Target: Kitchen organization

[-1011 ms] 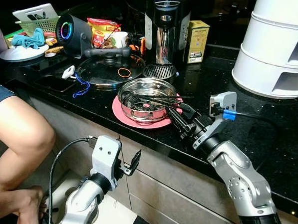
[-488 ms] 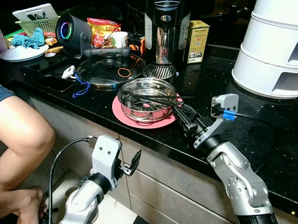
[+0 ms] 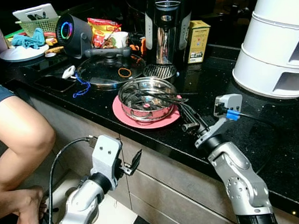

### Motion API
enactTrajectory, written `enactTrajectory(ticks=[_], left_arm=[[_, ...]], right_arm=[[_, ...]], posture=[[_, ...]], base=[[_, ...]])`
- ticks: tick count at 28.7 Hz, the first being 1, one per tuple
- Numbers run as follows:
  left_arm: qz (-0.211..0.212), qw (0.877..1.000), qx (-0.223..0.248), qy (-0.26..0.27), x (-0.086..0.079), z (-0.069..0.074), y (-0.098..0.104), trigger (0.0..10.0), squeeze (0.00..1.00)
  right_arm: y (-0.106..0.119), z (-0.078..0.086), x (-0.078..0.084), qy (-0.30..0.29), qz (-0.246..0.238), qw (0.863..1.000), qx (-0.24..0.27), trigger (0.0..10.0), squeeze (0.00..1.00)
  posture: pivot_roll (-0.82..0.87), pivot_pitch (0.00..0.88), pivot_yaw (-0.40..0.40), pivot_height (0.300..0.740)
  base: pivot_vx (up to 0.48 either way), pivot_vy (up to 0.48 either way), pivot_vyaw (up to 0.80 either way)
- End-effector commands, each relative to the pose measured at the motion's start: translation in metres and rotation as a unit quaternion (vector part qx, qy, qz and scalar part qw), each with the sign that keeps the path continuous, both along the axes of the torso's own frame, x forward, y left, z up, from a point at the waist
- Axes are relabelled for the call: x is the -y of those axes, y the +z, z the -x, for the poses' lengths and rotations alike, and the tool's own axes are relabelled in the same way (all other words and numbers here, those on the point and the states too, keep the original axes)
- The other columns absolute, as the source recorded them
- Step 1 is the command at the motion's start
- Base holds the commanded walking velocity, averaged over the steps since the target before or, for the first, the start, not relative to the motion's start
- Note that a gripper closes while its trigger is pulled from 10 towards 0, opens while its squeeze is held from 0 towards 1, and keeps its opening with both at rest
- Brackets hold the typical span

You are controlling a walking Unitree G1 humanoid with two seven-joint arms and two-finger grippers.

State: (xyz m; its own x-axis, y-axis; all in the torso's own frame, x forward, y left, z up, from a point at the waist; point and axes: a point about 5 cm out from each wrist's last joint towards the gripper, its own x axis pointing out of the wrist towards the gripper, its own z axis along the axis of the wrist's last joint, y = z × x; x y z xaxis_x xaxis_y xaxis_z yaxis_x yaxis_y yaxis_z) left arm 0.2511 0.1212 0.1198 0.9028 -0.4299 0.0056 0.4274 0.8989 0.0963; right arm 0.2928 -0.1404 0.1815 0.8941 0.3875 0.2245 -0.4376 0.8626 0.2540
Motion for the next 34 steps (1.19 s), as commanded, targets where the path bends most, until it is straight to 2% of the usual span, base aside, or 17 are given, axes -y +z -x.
enactTrajectory(ticks=[1,10,18,20,21,22,23,25,26,28,29,31,34], left_arm=[[-0.008,1.0,0.002,0.002,-0.001,-0.001,0.001,10.0,0.0],[-0.007,1.0,0.001,0.002,-0.001,-0.001,0.001,10.0,0.0],[-0.006,1.0,0.001,0.002,-0.001,-0.001,0.0,10.0,0.0],[-0.006,1.0,0.001,0.002,-0.001,-0.001,0.0,10.0,0.0],[-0.006,1.0,0.001,0.002,-0.001,-0.001,0.0,10.0,0.0],[-0.006,1.0,0.001,0.002,-0.001,-0.001,0.0,10.0,0.0],[-0.006,1.0,0.001,0.002,-0.001,-0.001,0.0,10.0,0.0],[-0.008,1.0,0.003,0.002,-0.001,-0.001,0.0,10.0,0.0],[-0.008,1.0,0.003,0.002,-0.001,-0.001,0.0,10.0,0.0],[-0.007,1.0,0.005,-0.006,-0.001,0.0,0.001,10.0,0.0],[-0.007,1.0,0.005,-0.006,-0.001,0.0,0.001,10.0,0.0],[0.001,0.999,0.008,-0.035,0.003,0.002,0.003,10.0,0.0],[0.004,0.999,0.01,-0.05,0.005,0.003,0.004,10.0,0.0]], right_arm=[[0.007,-0.001,0.0,0.01,-0.016,1.0,0.014,0.0,0.0],[0.015,0.001,0.006,0.054,0.004,0.998,0.028,0.0,0.0],[0.019,0.003,0.006,0.068,-0.024,0.997,0.037,0.0,0.0],[0.021,0.002,0.007,0.061,-0.054,0.996,0.039,0.0,0.0],[0.021,0.002,0.007,0.061,-0.054,0.996,0.039,0.0,0.0],[0.023,0.001,0.008,0.055,-0.083,0.994,0.04,0.0,0.0],[0.023,0.001,0.008,0.055,-0.083,0.994,0.04,0.0,0.0],[0.031,-0.001,0.013,0.045,-0.154,0.986,0.046,0.0,0.0],[0.031,-0.001,0.013,0.045,-0.154,0.986,0.046,0.0,0.0],[0.039,-0.003,0.02,0.04,-0.219,0.973,0.056,0.0,0.0],[0.039,-0.003,0.02,0.04,-0.219,0.973,0.056,0.0,0.0],[0.045,-0.004,0.026,0.034,-0.258,0.964,0.063,0.0,0.0],[0.046,-0.005,0.028,0.031,-0.267,0.961,0.065,0.0,0.0]], posture=[[-0.04,0.0,0.002,0.74],[-0.05,0.0,0.001,0.74],[-0.04,0.0,0.001,0.74],[-0.04,0.0,-0.001,0.74],[-0.04,0.0,-0.001,0.74],[-0.04,0.0,0.0,0.74],[-0.04,0.0,0.0,0.74],[-0.04,0.0,-0.001,0.74],[-0.04,0.0,-0.001,0.74],[-0.04,0.0,-0.002,0.74],[-0.04,0.0,-0.002,0.74],[-0.04,0.0,-0.005,0.74],[-0.04,0.0,-0.005,0.74]], base=[[0.0,0.0,0.0],[0.0,0.0,0.0],[0.0,0.0,0.0],[0.0,0.0,0.0],[0.0,0.0,0.0],[0.0,0.0,0.0],[0.0,0.0,0.0],[0.0,0.0,0.0],[0.0,0.0,0.0],[0.0,0.0,0.0],[0.0,0.0,0.0],[0.0,0.0,0.0],[0.0,0.0,0.0]])
